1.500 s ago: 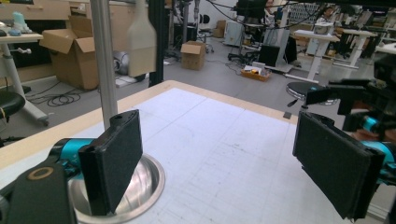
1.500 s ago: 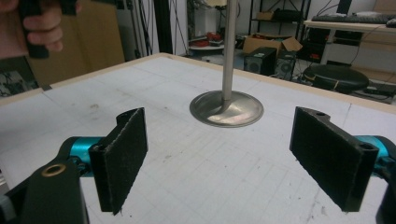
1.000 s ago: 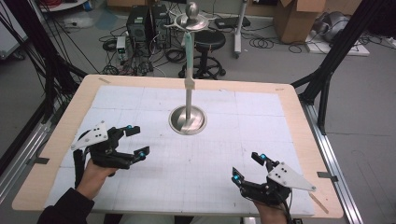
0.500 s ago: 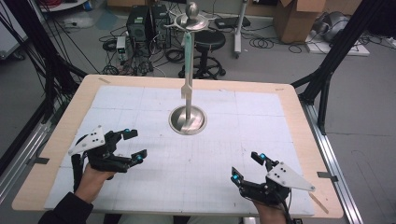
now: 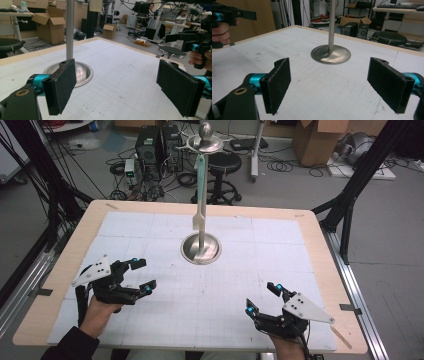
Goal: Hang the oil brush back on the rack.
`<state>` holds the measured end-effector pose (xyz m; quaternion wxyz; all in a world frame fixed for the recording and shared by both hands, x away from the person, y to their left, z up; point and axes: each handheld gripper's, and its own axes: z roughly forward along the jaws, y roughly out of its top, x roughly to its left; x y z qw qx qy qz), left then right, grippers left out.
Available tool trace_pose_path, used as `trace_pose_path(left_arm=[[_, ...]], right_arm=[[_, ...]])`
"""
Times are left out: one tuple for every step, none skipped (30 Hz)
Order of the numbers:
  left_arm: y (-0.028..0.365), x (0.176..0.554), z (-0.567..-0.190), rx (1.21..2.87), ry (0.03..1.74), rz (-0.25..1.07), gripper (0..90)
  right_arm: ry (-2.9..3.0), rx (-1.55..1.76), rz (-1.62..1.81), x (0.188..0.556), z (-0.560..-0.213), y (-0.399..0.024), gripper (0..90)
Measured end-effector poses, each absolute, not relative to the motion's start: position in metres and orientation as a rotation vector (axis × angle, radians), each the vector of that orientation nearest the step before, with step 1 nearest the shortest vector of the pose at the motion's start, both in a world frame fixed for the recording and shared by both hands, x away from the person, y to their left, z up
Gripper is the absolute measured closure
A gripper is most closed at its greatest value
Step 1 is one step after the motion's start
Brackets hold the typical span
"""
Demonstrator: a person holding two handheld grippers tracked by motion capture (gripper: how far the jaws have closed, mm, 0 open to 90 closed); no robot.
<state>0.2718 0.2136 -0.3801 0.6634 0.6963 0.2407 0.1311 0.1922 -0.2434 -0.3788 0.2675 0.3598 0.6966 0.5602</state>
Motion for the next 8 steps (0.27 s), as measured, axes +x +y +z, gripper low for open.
trace_pose_path(left_arm=[[0.2136,0.2718,-0.3801,1.573,0.544,0.296,16.6],[0.2138,0.2719,-0.3801,1.574,0.544,0.298,16.6],[0.2139,0.2719,-0.3800,1.574,0.543,0.298,16.6],[0.2141,0.2719,-0.3799,1.571,0.544,0.298,16.6],[0.2141,0.2719,-0.3799,1.571,0.544,0.298,16.5],[0.2142,0.2720,-0.3799,1.570,0.546,0.297,16.6],[0.2142,0.2720,-0.3799,1.570,0.546,0.297,16.6],[0.2141,0.2719,-0.3800,1.569,0.546,0.296,16.6]], right_arm=[[1.880,0.968,1.513,0.1924,-0.3787,-0.2434,17.9],[1.879,0.967,1.512,0.1924,-0.3786,-0.2434,17.9],[1.879,0.967,1.512,0.1924,-0.3786,-0.2434,17.9],[1.880,0.967,1.513,0.1924,-0.3786,-0.2433,17.9],[1.880,0.967,1.513,0.1924,-0.3786,-0.2433,17.9],[1.881,0.965,1.512,0.1926,-0.3786,-0.2430,17.9],[1.881,0.965,1.512,0.1926,-0.3786,-0.2430,17.9],[1.881,0.967,1.512,0.1927,-0.3787,-0.2428,17.9]])
